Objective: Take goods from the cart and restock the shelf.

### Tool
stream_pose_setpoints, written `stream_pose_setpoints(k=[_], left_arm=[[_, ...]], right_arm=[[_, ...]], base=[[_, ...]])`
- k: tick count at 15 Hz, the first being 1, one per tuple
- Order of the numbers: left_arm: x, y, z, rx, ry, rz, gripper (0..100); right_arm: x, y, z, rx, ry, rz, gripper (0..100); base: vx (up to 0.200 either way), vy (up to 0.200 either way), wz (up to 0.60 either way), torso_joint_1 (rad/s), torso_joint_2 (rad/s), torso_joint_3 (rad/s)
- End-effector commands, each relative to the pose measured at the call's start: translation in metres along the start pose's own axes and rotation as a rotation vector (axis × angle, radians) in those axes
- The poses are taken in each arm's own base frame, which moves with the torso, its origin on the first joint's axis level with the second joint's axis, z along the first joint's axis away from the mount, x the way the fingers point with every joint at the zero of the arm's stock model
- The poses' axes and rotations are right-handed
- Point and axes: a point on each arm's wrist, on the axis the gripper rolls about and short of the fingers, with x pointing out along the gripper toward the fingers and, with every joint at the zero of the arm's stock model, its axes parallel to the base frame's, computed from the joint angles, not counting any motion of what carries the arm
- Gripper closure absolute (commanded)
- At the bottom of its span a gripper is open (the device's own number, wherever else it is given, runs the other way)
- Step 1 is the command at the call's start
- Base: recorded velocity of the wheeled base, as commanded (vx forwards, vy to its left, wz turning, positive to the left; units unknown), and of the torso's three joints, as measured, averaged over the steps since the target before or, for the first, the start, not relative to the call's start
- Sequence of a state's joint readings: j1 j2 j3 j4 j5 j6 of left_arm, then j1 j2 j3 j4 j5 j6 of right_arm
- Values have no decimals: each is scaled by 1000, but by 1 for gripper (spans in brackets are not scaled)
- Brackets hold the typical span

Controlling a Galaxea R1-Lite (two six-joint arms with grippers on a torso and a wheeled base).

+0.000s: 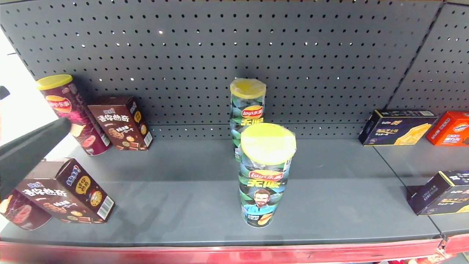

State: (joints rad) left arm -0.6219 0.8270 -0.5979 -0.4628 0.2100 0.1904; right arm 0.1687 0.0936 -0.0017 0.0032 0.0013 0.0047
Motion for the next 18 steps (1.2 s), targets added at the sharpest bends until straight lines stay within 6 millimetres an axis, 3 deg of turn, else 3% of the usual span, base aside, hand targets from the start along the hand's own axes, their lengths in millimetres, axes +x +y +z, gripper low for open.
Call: stream_pose_setpoints(k=[1,4,5,8,11,13,14,18], left_arm=[[-69,13,-20,14,-113,115,0],[-99,6,-65,40,-102,279,0],[-111,-4,-88,51,-112,225,0],[-131,-19,-126,35,-96,220,0],[-140,-21,-146,-3,11,138,0],[-142,-22,-153,9,68,175,0],[-144,-22,-165,-10,190,223,0],[-144,-22,-167,-4,211,228,0]], right_arm=[[0,0,0,0,2,0,0],[0,0,0,0,2,0,0],[0,0,0,0,2,0,0],[0,0,0,0,2,0,0],[0,0,0,0,2,0,0],[0,0,0,0,2,0,0],[0,0,0,0,2,0,0],[0,0,0,0,2,0,0]], base=[[0,0,0,0,0,0],[0,0,0,0,0,0],[0,0,0,0,0,0],[0,0,0,0,0,0],[0,0,0,0,0,0],[0,0,0,0,0,0],[0,0,0,0,0,0],[0,0,0,0,0,0]])
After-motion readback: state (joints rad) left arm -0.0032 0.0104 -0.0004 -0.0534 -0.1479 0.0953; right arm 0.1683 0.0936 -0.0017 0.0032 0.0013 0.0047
